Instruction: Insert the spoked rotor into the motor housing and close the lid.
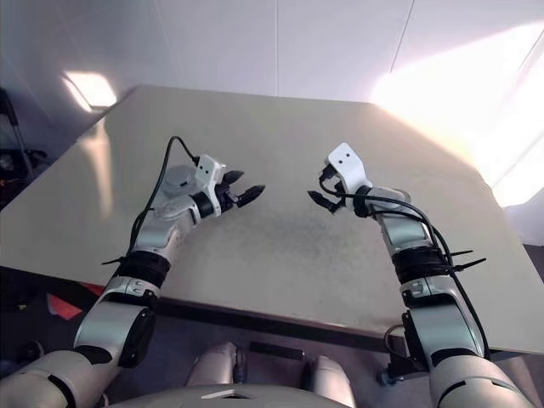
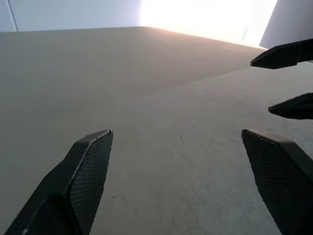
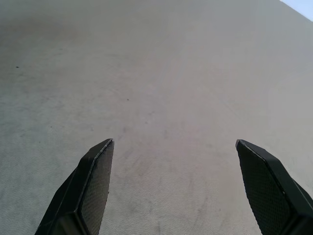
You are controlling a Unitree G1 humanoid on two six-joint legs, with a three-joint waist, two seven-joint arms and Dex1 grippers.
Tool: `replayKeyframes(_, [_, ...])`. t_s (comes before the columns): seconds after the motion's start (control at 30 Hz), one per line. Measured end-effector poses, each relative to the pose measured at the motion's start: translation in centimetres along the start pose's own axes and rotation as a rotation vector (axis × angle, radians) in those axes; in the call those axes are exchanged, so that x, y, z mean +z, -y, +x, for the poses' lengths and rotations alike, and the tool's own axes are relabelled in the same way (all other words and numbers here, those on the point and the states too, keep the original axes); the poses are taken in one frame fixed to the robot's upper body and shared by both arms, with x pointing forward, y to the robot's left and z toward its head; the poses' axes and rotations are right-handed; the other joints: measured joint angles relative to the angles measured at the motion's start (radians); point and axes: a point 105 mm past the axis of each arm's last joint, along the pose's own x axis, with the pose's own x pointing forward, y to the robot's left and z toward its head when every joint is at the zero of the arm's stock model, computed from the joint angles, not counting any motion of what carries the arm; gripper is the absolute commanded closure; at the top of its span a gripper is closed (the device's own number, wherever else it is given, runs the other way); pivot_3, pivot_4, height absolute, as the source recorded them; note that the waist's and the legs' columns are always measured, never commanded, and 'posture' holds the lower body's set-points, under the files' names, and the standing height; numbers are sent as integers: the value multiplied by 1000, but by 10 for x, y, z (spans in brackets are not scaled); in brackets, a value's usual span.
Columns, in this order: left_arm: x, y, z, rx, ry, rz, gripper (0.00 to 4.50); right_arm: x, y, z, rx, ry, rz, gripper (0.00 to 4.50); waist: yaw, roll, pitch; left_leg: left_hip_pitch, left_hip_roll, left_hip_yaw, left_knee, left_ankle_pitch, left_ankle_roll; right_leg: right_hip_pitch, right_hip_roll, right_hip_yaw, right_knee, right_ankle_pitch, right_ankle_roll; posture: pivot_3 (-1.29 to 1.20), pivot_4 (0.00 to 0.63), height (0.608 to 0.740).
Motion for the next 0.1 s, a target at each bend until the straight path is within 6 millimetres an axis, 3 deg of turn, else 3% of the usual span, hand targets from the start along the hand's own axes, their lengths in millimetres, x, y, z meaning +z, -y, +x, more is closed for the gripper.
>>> replayKeyframes(0.1, [0,0,0,0,0,0,46,0,-1,1,2,0,4,0,0,0,0,0,0,0,0,0,0,0,0,0,0,0,0,0,0,740])
